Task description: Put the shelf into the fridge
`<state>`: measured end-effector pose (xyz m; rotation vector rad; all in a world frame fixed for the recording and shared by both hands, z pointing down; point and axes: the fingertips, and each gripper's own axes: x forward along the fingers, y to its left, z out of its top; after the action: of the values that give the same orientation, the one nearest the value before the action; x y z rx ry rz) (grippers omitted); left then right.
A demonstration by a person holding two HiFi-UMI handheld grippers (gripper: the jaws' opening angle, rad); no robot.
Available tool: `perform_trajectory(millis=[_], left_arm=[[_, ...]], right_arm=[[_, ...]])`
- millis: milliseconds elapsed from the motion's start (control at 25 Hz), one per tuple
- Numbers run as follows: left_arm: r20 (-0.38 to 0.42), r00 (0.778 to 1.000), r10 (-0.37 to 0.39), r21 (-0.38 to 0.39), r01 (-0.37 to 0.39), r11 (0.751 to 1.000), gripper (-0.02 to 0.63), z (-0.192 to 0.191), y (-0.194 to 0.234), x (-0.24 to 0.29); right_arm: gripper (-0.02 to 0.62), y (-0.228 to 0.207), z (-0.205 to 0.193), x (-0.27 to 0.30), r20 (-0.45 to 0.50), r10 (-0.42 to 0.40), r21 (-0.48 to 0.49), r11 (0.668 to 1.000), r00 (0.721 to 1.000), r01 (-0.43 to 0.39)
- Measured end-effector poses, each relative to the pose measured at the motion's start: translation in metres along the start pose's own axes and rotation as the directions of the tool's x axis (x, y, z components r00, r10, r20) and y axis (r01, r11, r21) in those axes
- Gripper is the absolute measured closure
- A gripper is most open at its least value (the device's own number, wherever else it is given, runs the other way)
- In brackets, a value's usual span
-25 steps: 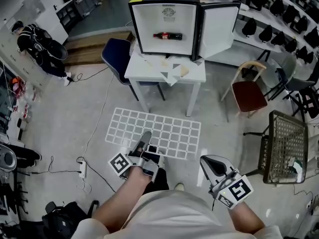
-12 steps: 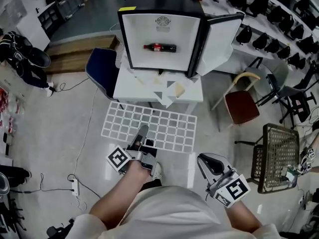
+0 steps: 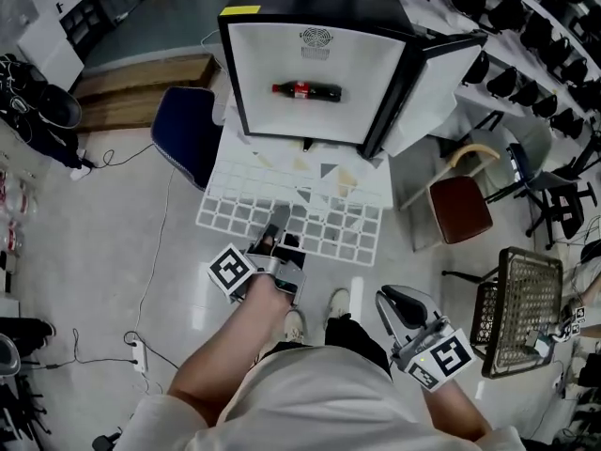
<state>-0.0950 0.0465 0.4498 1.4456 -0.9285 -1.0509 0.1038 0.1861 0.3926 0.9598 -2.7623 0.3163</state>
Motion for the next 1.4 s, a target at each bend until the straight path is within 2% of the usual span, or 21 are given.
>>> perform_trajectory(millis=[160, 400, 720, 960, 1400], left_arm=[[0.006, 1.000, 0.004, -0.013, -0.003, 1.000, 0.568, 0.008, 0.003, 0.046], [0.015, 1.000, 0.010, -0.019, -0.010, 1.000, 0.568, 0.018, 0.007, 0.109], [0.071, 0.997, 0.002, -0.002, -0.002, 1.000, 0.568, 0.034, 0.017, 0.175], [0.082, 0.996, 0.020, -0.012, -0.019, 1.000, 0.568, 0.053, 0.028, 0.206], [0.078, 0.997, 0.017, -0.042, -0.014, 0.999, 0.568, 0.076, 0.025, 0.238]], right_arm=[[0.549, -0.043, 0.008, 0.019, -0.007, 0.010, 0.005, 1.000, 1.000, -0.010], [0.549, -0.117, 0.043, 0.053, 0.022, 0.070, -0.029, 0.997, 0.997, -0.069], [0.551, -0.200, 0.055, 0.085, -0.001, 0.147, -0.021, 0.989, 0.989, -0.146], [0.552, -0.218, 0.057, 0.116, -0.029, 0.163, -0.004, 0.987, 0.986, -0.163], [0.552, -0.224, 0.075, 0.148, -0.045, 0.124, 0.013, 0.992, 0.991, -0.123]])
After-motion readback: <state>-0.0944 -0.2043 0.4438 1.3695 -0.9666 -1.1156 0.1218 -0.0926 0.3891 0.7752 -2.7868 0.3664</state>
